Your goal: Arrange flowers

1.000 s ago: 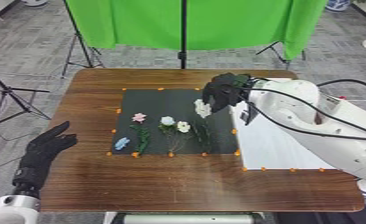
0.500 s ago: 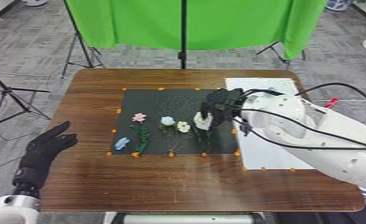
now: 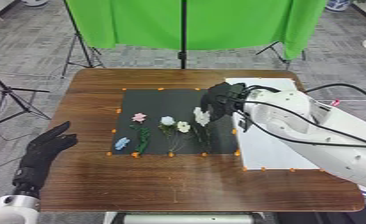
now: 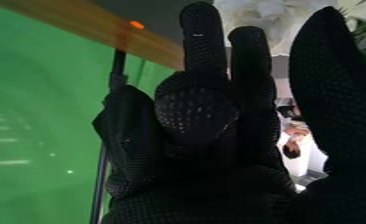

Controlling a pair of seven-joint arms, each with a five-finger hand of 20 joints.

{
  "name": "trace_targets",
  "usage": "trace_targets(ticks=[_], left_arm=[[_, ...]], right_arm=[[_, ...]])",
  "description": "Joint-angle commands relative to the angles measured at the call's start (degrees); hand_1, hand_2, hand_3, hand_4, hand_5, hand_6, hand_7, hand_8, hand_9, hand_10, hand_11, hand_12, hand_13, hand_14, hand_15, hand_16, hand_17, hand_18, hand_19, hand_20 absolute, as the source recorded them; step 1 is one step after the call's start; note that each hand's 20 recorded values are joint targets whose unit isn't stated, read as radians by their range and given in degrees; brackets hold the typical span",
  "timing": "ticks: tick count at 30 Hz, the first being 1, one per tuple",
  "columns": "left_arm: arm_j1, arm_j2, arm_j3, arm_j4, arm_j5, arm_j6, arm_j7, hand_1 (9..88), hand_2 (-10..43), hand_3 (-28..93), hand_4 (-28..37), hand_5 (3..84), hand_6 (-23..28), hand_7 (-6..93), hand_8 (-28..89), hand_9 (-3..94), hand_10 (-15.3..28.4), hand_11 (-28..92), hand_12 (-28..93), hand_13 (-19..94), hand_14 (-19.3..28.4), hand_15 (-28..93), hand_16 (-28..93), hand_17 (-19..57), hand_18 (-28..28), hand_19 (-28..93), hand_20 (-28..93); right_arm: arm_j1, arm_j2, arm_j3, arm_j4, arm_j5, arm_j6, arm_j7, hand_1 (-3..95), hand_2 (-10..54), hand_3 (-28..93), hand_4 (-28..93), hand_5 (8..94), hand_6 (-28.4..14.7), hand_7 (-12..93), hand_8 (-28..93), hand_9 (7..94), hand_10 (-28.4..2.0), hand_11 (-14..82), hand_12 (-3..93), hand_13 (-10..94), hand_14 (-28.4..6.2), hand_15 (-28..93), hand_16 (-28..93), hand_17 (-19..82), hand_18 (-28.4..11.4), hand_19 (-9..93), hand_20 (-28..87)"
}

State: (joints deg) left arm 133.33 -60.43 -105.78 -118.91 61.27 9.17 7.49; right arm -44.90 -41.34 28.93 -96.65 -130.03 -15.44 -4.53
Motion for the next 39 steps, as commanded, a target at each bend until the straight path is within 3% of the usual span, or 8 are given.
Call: trace_targets(ticks=[1,4,9,18,23,29,33,39], left_arm=[[0.45,-0.36,0.00,0.15,0.21,-0.57,-0.53,31.0,8.1,69,-12.8,38.4,6.2,8.7,-6,44.0,14.6,20,10,37,18.7,18,-2,6.1,12.6,15,14],[0.43,-0.18,0.06,0.19,0.17,-0.57,-0.37,31.0,8.2,69,-12.8,38.4,6.1,8.8,-6,44.0,14.5,20,10,37,18.7,18,-2,6.1,12.6,15,14],[0.39,-0.21,0.14,0.16,0.22,-0.59,-0.36,31.1,8.2,69,-12.8,38.5,6.2,8.7,-6,44.0,14.6,20,10,37,18.6,18,-2,6.1,12.6,15,14],[0.74,-0.54,-0.15,-0.03,0.33,-0.58,-0.41,31.1,8.3,69,-12.7,38.7,6.3,8.7,-6,44.1,14.6,20,10,37,18.6,18,-2,6.0,12.6,15,14],[1.15,-0.76,-0.35,-0.21,0.33,-0.38,-0.28,31.0,8.3,69,-12.6,38.8,6.3,8.6,-6,44.1,14.6,20,10,37,18.6,18,-2,6.0,12.6,15,14],[0.67,-0.58,-0.11,-0.01,0.36,-0.59,-0.49,31.0,8.3,69,-12.7,38.8,6.3,8.7,-6,44.1,14.6,20,10,37,18.5,18,-2,6.0,12.6,15,14],[0.89,-0.68,-0.25,-0.11,0.38,-0.56,-0.45,31.0,8.3,69,-12.8,38.8,6.3,8.7,-6,44.1,14.6,20,10,37,18.6,18,-2,6.0,12.6,15,14],[0.91,-0.70,-0.26,-0.11,0.39,-0.63,-0.62,31.0,8.3,69,-12.7,38.8,6.3,8.7,-6,44.1,14.6,20,10,37,18.5,18,-2,6.0,12.6,15,14]], right_arm=[[1.30,0.84,-1.55,-0.12,-0.16,4.31,0.08,36.5,-9.5,73,-23,59.0,7.2,22,-14,71.8,-10.2,17.3,21.6,85,-2.1,65,34,56,-15.4,93,59],[1.59,0.94,-4.03,0.37,-0.45,9.47,-0.21,45.3,-9.5,67,-24,64.4,6.5,27,-4,73.8,-9.6,18.6,21.9,86,-1.9,65,34,57,-15.1,93,60],[1.95,0.54,-6.60,1.02,-0.95,14.58,-0.78,52.9,-9.5,63,-25,71.0,4.8,34,3,80.5,-6.3,9.8,34.2,87,-1.1,65,34,58,-14.4,93,61],[2.17,0.64,-5.81,1.15,-1.26,14.31,-0.62,53.1,-9.5,63,-25,69.8,4.4,35,2,82.6,-6.1,8.1,37.0,87,-0.4,65,34,59,-13.9,93,61],[2.49,1.18,-2.62,1.46,-1.21,17.36,3.50,50.1,-9.5,64,-25,68.5,4.6,34,1,80.2,-6.9,13.0,33.1,87,-0.7,65,35,58,-14.0,93,62],[1.93,0.83,1.39,3.42,-1.17,17.39,16.09,45.2,-9.5,65,-23,65.8,3.6,30,3,73.5,-9.3,19.4,23.1,84,-1.8,65,35,57,-14.2,93,61],[0.89,-0.22,2.90,6.74,1.93,14.81,24.79,30.5,-9.5,69,-18,60.2,2.5,21,-9,70.8,-12.1,17.8,22.2,83,-4.0,65,35,56,-15.7,93,61],[0.04,-2.65,3.27,13.42,1.78,9.95,31.48,21.1,-8.3,65,-14,53.6,-0.4,12,-8,68.4,-15.4,14.2,21.5,82,-6.3,65,35,56,-17.5,93,61]])
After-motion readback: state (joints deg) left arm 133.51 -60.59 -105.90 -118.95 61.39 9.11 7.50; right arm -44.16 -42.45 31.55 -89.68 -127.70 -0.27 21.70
